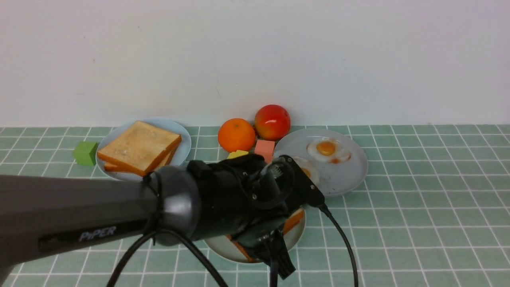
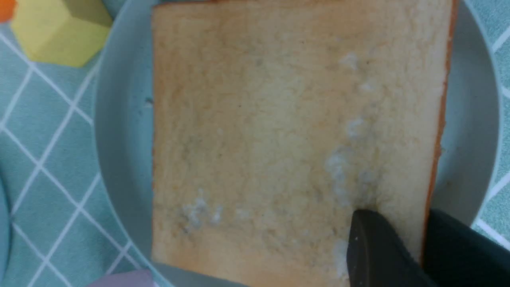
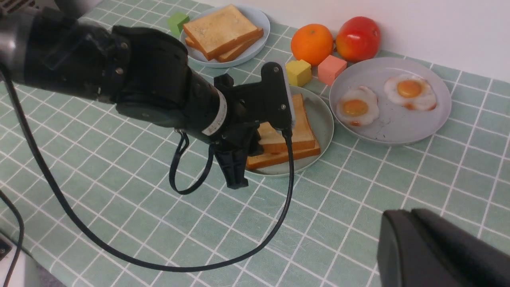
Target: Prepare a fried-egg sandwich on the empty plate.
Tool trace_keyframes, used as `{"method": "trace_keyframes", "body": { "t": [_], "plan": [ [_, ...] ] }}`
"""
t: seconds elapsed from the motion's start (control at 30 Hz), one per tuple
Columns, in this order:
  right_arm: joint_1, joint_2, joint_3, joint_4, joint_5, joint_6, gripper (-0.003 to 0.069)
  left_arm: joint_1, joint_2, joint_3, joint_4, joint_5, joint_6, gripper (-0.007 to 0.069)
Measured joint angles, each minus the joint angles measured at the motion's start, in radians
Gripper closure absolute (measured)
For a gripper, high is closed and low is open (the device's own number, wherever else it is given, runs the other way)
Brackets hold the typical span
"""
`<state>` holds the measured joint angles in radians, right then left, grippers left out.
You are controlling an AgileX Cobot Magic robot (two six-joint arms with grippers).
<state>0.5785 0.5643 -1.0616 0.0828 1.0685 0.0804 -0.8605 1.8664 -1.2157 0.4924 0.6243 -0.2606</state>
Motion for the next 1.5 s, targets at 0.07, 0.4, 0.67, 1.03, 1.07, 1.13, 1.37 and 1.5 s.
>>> {"method": "trace_keyframes", "body": {
  "t": [0.07,0.4,0.67,1.03,1.07,1.13,1.37,1.5],
  "plan": [
    [0.000,0.000,0.000,0.000,0.000,0.000,0.0617,0.000,0.002,0.000,0.001,-0.006,0.000,0.0492],
    [0.000,0.000,0.000,0.007,0.006,0.000,0.0613,0.000,0.002,0.000,0.007,-0.012,-0.011,0.0316],
    [0.000,0.000,0.000,0.007,0.022,0.000,0.0611,0.000,0.002,-0.019,0.007,0.010,-0.087,0.0244],
    [0.000,-0.002,0.000,0.001,0.064,0.001,0.0607,-0.145,-0.295,-0.150,-0.024,0.181,-0.251,0.0333],
    [0.000,-0.004,0.000,-0.005,0.077,0.001,0.0607,-0.162,-0.343,-0.149,-0.026,0.173,-0.281,0.0372],
    [0.000,-0.008,0.000,-0.024,0.104,0.001,0.0607,-0.197,-0.444,-0.137,-0.027,0.152,-0.335,0.0434],
    [0.000,-0.091,0.001,-0.069,0.201,0.030,0.0607,-0.355,-0.912,0.153,-0.027,0.016,-0.425,0.0638],
    [0.000,-0.172,0.015,-0.083,0.201,0.067,0.0607,-0.379,-1.180,0.391,-0.017,-0.083,-0.524,0.0638]
  ]
}}
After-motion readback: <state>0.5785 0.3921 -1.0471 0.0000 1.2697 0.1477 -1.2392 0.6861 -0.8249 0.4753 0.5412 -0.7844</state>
